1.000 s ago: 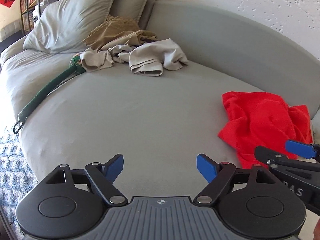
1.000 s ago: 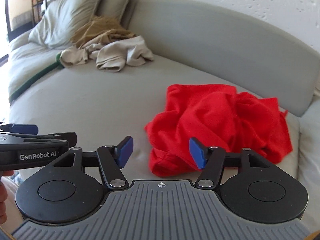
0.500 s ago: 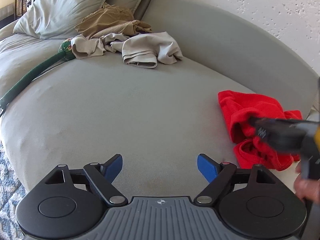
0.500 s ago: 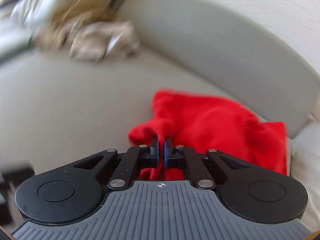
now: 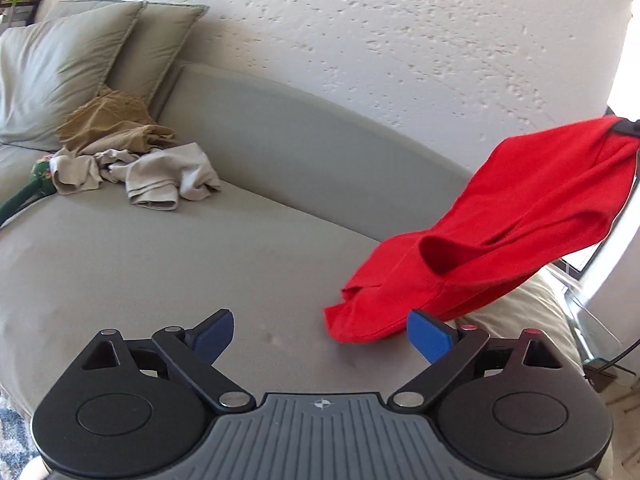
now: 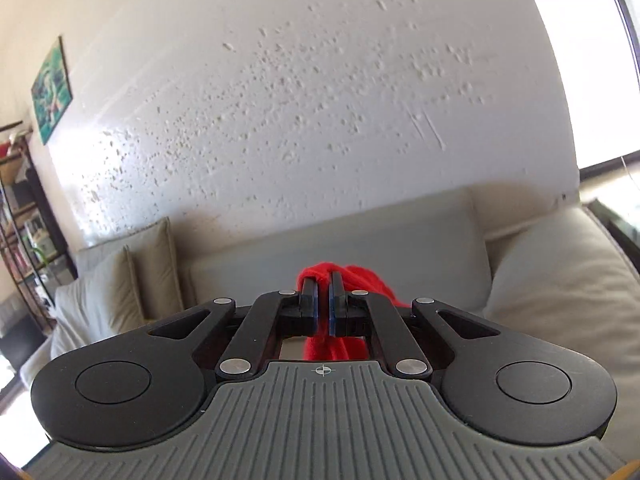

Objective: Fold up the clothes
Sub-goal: 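Reach both tools to the red shirt and close on its edges, then lift the red shirt with both tools and shake it out in the air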

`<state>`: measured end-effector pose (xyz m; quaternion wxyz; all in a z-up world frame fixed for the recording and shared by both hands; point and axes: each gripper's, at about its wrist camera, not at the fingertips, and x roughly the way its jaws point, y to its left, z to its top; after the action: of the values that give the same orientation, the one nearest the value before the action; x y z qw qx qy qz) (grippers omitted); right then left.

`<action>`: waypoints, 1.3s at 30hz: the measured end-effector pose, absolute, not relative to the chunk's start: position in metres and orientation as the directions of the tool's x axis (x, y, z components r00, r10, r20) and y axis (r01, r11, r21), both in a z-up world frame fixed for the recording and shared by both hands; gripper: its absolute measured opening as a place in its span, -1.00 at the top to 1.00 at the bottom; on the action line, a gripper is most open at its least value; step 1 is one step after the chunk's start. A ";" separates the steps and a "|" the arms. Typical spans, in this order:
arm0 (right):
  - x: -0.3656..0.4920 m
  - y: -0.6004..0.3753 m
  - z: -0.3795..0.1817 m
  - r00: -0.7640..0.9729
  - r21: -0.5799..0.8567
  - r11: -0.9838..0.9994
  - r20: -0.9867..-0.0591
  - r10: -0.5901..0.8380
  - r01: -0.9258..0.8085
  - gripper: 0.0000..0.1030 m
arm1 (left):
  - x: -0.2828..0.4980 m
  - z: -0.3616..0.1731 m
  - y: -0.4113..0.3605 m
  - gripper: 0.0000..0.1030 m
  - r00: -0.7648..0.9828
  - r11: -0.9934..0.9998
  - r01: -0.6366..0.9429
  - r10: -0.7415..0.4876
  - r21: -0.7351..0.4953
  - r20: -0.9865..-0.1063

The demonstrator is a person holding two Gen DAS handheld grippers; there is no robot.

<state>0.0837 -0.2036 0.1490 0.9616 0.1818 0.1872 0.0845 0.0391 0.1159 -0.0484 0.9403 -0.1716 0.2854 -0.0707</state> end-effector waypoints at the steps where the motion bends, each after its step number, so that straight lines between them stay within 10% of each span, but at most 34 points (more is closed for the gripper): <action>1: 0.072 -0.214 0.136 0.903 0.400 0.914 -0.364 0.229 -0.070 0.91 | 0.034 -0.053 0.111 -0.82 0.809 0.924 0.052 -0.261 -0.378 -0.526; 6: 0.028 -0.269 0.046 0.834 0.402 0.903 -0.542 0.100 0.153 0.91 | 0.034 -0.098 0.088 -0.62 0.671 0.908 0.020 -0.323 -0.419 -0.668; 15: -0.003 -0.393 -0.019 0.769 0.382 0.742 -0.576 -0.275 0.552 0.91 | 0.065 -0.128 0.059 -0.53 0.646 0.882 -0.024 -0.346 -0.471 -0.680; 21: 0.014 -0.421 -0.044 0.740 0.371 0.750 -0.633 -0.228 0.548 0.91 | 0.089 -0.160 0.034 -0.08 0.565 0.759 -0.095 -0.492 -0.644 -0.663; 33: 0.017 -0.434 -0.056 0.753 0.405 0.751 -0.633 -0.181 0.521 0.91 | 0.132 -0.190 -0.005 -0.09 0.567 0.585 -0.230 -0.569 -0.777 -0.596; 39: 0.019 -0.440 -0.062 0.741 0.409 0.740 -0.648 -0.177 0.534 0.90 | 0.145 -0.202 0.003 0.82 0.538 0.534 -0.352 -0.557 -0.769 -0.633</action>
<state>0.0193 -0.4396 -0.0618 0.8837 0.2992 0.2986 -0.2011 0.1448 0.0035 -0.2016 0.7353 -0.4775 0.4758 -0.0698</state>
